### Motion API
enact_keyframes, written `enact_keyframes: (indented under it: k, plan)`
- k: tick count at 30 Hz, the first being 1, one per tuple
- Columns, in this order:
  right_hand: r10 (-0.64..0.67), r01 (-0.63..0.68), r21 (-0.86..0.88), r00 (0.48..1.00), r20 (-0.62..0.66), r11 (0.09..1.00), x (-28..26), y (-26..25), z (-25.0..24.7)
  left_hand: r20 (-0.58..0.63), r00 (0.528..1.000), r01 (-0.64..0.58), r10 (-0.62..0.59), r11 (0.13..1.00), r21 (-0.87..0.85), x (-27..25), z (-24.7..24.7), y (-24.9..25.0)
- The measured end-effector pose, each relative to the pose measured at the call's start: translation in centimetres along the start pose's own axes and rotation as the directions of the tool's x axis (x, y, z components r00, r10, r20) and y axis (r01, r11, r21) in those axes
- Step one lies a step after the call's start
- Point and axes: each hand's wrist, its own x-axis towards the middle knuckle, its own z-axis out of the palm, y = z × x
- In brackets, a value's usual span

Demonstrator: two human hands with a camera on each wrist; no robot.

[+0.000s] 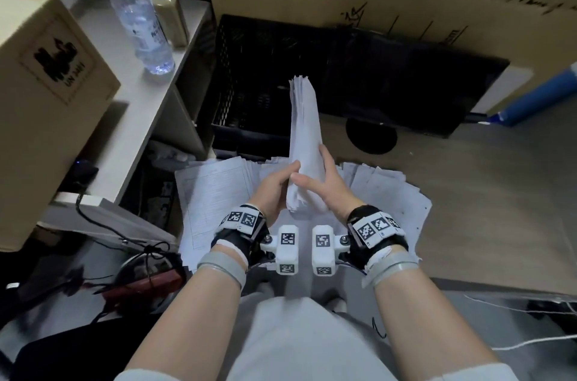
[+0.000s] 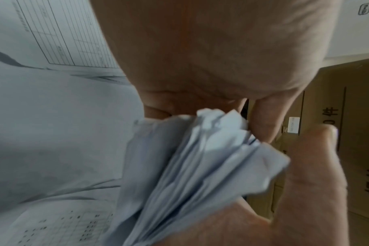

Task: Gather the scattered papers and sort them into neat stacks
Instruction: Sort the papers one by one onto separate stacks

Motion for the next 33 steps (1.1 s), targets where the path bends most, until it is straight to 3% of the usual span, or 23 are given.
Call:
enact_keyframes:
  k: [4,14,18,27,33]
  plan:
    - [-0.042,0.041,-0.028,0.999,-0.023,0.999,-0.3,0.1,-1.4,0.013,0.999,-0.041,0.04,0.994,0.106,0.6,1.6,-0.3]
    - [-0.076,0.063,0.111,0.99,0.115,0.992,-0.1,1.2,-6.1,-0.107,0.985,-0.125,0.136,0.987,0.102,1.8,5.7,-1.4]
    - [-0.078,0.046,0.195,0.984,0.161,0.98,-0.8,1.2,-8.4,-0.05,0.989,-0.135,0.138,0.989,0.054,1.6,8.2,-1.8]
    - [-0.035,-0.004,0.266,0.989,0.142,0.964,-2.0,2.3,-13.3,-0.286,0.942,-0.165,0.174,0.985,0.055,3.7,12.2,-4.5]
    - [0.06,-0.105,0.401,0.99,0.124,0.91,-1.7,3.3,-14.3,-0.328,0.932,-0.143,0.154,0.988,0.058,4.6,13.0,-5.4]
